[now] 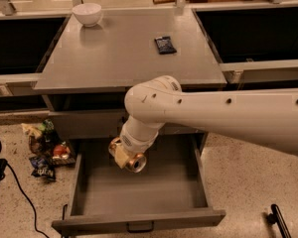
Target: Place orange can into middle drawer
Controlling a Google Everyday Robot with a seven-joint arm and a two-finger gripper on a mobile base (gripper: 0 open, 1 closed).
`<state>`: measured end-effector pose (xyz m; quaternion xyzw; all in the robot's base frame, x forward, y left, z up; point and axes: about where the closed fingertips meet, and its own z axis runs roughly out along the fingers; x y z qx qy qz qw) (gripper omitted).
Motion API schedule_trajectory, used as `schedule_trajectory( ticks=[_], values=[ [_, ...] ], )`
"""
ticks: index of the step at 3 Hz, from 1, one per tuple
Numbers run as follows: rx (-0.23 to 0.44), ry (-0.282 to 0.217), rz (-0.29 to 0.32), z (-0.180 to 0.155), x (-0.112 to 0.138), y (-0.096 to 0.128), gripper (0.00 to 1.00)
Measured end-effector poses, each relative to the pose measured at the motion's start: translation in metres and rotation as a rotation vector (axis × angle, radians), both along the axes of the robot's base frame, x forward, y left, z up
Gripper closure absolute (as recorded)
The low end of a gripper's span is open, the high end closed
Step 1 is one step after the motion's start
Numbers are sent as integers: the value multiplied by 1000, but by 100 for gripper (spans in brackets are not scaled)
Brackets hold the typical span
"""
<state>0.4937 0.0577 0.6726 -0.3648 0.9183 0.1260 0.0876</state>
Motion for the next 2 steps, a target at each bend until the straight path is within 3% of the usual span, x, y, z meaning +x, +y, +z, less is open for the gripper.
schedule_trajectory(
  ticks=[2],
  values=[
    [-11, 8, 31, -19, 1, 4, 100]
  ],
)
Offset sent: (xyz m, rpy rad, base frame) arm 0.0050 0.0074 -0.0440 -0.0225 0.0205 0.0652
